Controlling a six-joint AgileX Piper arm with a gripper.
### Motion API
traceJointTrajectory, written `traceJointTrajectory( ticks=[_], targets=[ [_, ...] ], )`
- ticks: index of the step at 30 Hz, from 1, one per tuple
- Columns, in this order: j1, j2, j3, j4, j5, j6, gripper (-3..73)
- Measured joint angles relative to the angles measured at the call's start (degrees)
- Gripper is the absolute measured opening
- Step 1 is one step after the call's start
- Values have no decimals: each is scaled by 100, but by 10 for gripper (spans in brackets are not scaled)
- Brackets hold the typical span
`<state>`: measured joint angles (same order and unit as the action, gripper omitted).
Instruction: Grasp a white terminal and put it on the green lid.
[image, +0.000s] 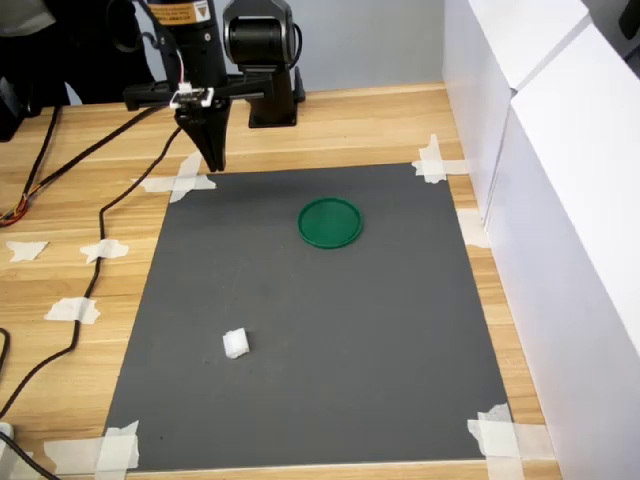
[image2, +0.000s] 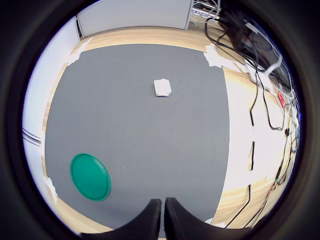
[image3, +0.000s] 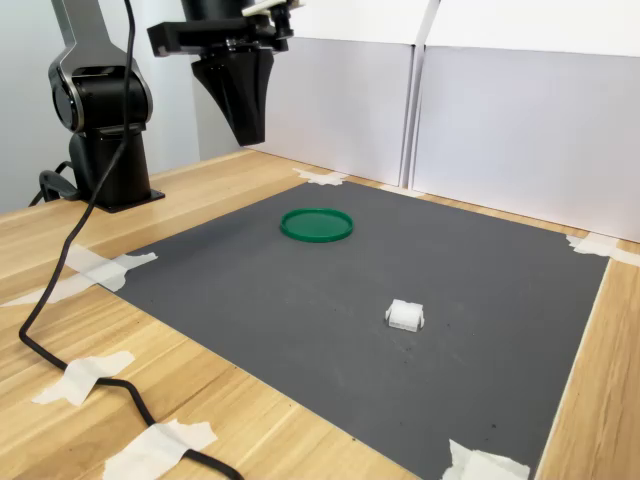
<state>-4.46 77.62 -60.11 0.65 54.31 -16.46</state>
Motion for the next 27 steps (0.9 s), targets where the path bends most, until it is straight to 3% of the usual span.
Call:
traceJointTrajectory(
  ticks=[3,8,12,15,20,27],
  targets=[
    [0,525,-570,6,245,-348,150],
    [0,1329,-1371,22,462,-561,412],
    [0,1876,-1925,22,481,-595,572],
    [0,2330,-2323,22,524,-595,625],
    [0,3167,-2835,95,642,-641,642],
    [0,3874,-3304,538,678,-1021,644]
  ],
)
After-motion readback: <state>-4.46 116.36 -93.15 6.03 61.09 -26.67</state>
